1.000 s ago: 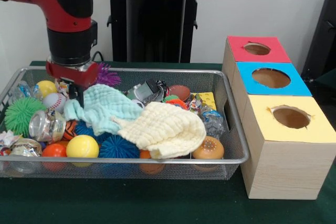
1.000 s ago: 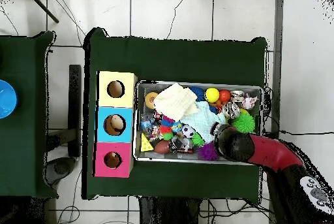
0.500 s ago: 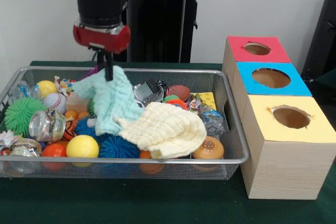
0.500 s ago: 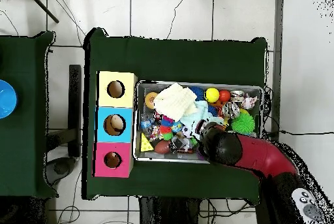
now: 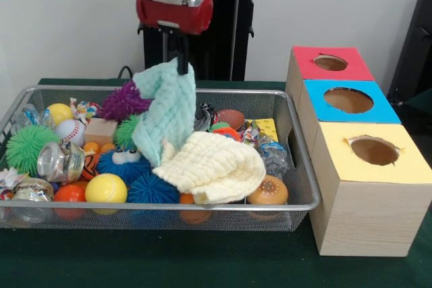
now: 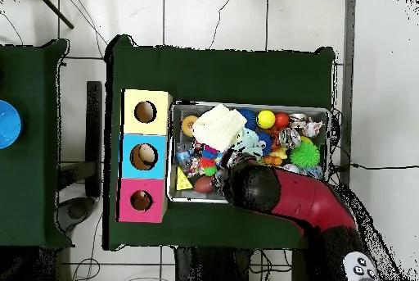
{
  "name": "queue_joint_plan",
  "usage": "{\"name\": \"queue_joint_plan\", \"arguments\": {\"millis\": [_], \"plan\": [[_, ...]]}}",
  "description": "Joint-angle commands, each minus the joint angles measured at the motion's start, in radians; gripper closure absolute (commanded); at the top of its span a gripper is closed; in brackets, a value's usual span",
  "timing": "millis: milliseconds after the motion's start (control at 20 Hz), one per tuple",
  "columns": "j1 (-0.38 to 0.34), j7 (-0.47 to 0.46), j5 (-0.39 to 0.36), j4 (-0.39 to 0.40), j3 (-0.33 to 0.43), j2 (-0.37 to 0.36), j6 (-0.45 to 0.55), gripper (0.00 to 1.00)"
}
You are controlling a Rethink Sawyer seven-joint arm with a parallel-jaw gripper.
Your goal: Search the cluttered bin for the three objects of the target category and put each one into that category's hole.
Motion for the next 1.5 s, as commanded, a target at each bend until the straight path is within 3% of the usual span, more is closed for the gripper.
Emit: {"name": "queue_joint_plan", "arguments": {"millis": [50, 300, 650, 950, 1500], "plan": [[0.053, 0.240, 0.114, 0.091, -0.037, -0.028, 0.098, 1.00], [0.092, 0.242, 0.158, 0.103, -0.056, 0.000, 0.046, 1.00], [0.099, 0.209, 0.164, 0.092, -0.056, 0.096, -0.081, 1.00], [0.164, 0.221, 0.160, 0.048, -0.076, 0.168, -0.156, 1.00], [0.244, 0.210, 0.191, -0.029, -0.138, 0.237, -0.197, 1.00]]}}
